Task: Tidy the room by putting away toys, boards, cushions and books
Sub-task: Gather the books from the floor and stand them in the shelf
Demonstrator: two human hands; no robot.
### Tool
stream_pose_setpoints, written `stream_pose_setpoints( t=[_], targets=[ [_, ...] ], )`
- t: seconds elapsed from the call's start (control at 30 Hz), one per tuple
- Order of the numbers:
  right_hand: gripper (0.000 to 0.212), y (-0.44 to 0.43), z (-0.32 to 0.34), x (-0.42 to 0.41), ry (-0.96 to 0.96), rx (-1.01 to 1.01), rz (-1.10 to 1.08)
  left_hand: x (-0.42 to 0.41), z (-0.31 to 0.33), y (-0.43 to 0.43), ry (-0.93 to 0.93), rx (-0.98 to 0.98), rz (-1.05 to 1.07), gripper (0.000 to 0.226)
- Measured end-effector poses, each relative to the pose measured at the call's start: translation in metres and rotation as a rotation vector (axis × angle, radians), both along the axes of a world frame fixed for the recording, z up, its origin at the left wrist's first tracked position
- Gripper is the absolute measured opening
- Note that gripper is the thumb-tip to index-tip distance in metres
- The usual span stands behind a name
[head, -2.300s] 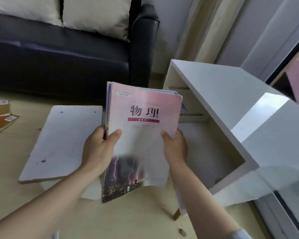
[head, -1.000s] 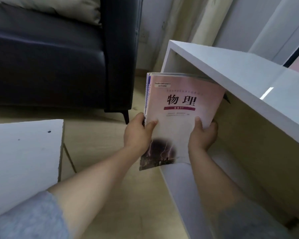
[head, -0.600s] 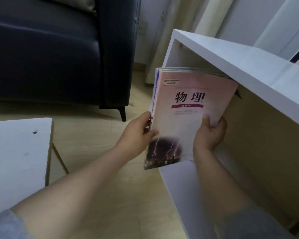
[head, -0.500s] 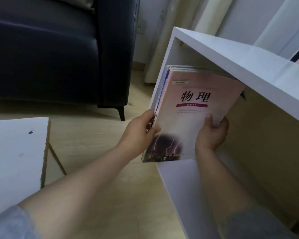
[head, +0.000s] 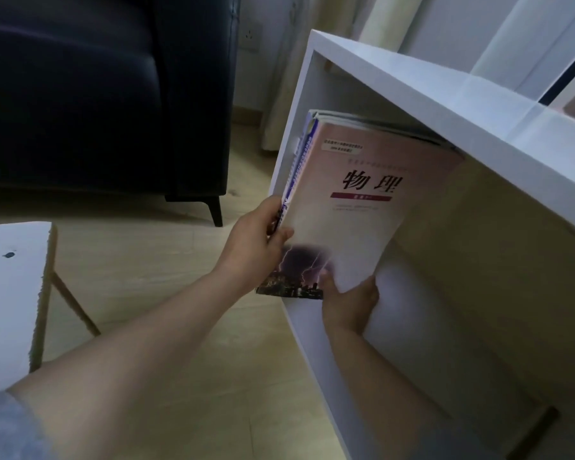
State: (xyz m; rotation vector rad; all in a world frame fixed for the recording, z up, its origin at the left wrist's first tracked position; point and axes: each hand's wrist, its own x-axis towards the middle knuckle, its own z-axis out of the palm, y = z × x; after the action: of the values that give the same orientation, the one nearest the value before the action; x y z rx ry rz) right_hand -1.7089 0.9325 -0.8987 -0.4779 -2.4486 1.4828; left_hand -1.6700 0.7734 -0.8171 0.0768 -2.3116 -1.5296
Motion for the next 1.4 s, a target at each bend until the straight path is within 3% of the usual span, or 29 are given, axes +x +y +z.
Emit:
stream_pose_setpoints(
  t=[0.1,0.3,0.5,0.83,1.17,1.4],
  targets=[
    [0.097,-0.01,-0.004,0.003,-0.024,-0.019,0.023,-0.002,0.0,-0.001,-0.003,0.053,0.007,0.021],
    [0.088,-0.018,-0.001,-0.016,-0.039,-0.28,0.17,-0.017,0.0,-0.006,0.034,0.149,0.005,0.018],
    [0.103,-0.017,-0.005,-0.029,-0.06,-0.298,0.298,-0.036,-0.001,-0.009,0.029,0.159,-0.047,0.023],
    [0.103,-0.018,0.0,-0.056,-0.022,-0.383,0.294,-0.055,-0.001,-0.002,0.085,0.164,-0.119,0.03],
    [0.103,-0.018,0.001,-0.068,-0.047,-0.394,0.328,-0.063,-0.002,-0.003,-0.049,0.277,-0.056,0.021],
    [0.105,-0.018,-0.002,-0.071,-0.048,-0.387,0.307,-0.058,-0.016,-0.01,-0.204,0.245,-0.053,0.024]
  ],
)
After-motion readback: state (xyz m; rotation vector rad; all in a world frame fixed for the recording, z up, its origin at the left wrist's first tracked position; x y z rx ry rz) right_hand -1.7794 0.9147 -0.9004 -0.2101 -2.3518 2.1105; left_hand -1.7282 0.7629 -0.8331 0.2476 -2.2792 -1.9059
